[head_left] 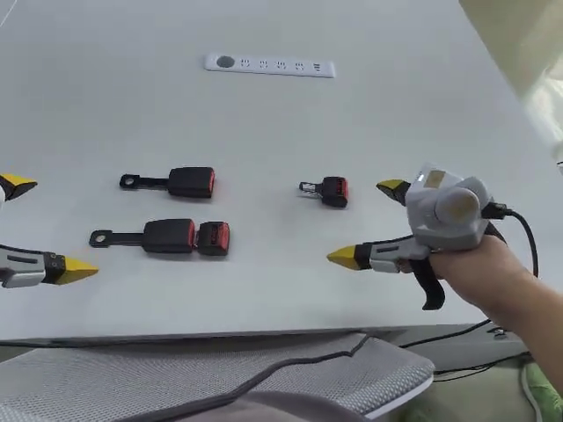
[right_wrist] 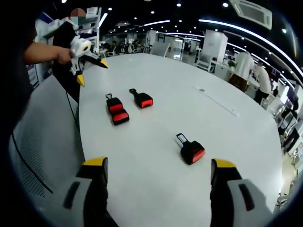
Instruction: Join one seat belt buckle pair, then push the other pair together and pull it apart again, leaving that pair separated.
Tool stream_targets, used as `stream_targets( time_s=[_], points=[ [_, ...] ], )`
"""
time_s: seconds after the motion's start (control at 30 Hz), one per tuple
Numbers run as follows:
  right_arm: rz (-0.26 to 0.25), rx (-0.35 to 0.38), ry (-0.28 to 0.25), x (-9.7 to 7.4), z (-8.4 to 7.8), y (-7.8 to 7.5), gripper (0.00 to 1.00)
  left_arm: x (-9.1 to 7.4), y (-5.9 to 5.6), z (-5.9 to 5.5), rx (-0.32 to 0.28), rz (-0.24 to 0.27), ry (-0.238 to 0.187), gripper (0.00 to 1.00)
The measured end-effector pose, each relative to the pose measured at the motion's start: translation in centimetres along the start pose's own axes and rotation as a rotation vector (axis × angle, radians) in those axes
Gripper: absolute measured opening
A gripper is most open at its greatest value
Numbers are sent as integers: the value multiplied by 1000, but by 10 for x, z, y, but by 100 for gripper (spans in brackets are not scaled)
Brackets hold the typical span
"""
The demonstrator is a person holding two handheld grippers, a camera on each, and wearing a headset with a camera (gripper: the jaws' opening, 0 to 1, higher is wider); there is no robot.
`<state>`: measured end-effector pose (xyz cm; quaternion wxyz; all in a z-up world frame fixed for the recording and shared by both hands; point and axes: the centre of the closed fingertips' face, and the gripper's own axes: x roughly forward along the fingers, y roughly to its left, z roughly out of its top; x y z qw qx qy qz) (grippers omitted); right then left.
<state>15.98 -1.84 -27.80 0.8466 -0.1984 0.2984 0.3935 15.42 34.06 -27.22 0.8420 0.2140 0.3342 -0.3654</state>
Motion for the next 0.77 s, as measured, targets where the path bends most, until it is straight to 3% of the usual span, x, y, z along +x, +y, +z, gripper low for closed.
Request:
stream_targets(
  time_s=[0.13, 0.3, 0.77],
  points=[
    [-26, -18, -12, -5, 0, -6, 100, -5, -2, 1, -16, 9, -16, 100],
    [-26, 12, -1, -5, -2, -8, 100, -8, 0, -1, -55, 16, -22, 100],
    [-38, 29, 6, -3, -2, -7, 100, -12, -3, -1, -75, 21, -52, 100]
  ],
)
